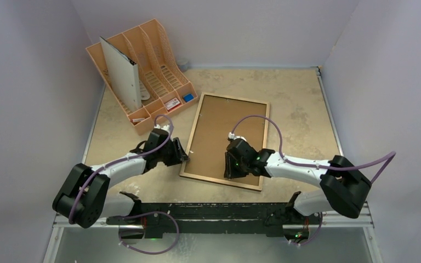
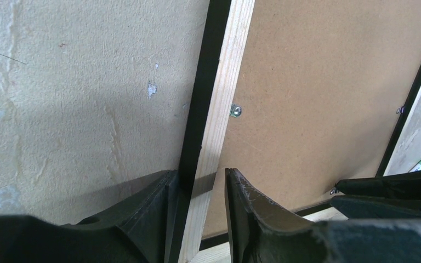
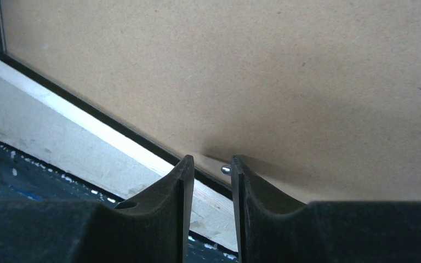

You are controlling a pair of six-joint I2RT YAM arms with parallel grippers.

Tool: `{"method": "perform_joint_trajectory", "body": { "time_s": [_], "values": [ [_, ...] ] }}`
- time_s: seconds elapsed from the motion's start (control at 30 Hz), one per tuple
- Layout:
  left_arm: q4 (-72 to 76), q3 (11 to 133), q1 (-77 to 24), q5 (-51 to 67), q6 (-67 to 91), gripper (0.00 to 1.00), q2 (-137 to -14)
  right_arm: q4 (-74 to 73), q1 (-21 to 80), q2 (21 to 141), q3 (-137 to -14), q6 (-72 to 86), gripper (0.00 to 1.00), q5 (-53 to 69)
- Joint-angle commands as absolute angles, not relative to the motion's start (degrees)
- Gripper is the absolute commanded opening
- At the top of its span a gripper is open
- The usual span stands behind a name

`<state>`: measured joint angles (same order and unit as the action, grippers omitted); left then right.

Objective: Put the photo into the frame
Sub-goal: Install the photo frame at the center of the board.

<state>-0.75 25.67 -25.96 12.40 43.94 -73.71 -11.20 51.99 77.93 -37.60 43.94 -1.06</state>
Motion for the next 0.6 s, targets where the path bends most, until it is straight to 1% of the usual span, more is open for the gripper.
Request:
{"method": "perform_joint_trajectory", "body": {
  "time_s": [0.0, 0.07, 0.13, 0.27, 0.4, 0.57],
  "values": [
    [-3.5, 25.3, -26.4, 10.3, 43.3, 0.39, -75.2, -16.2, 52.1, 76.9, -40.3, 43.8, 0.34, -8.8],
    [-3.9, 25.4, -26.4, 10.2, 43.0, 0.39, -75.0, -15.6, 52.1, 74.8, -40.6, 44.4, 0.35, -11.7],
    [-4.1, 25.6, -26.4, 10.1, 42.8, 0.39, -75.1, -14.7, 52.1, 73.7, -40.5, 44.3, 0.35, -11.3],
    [-3.9, 25.8, -26.4, 10.2, 42.9, 0.39, -75.3, -14.0, 52.1, 75.9, -40.7, 42.1, 0.35, -10.8],
    [-3.7, 25.6, -26.4, 10.2, 43.0, 0.39, -75.3, -12.7, 52.1, 76.7, -39.1, 41.4, 0.35, -6.5],
    [-3.4, 25.6, -26.4, 10.3, 42.9, 0.39, -75.7, -14.2, 52.1, 76.6, -38.6, 39.8, 0.32, -4.7]
  ]
}}
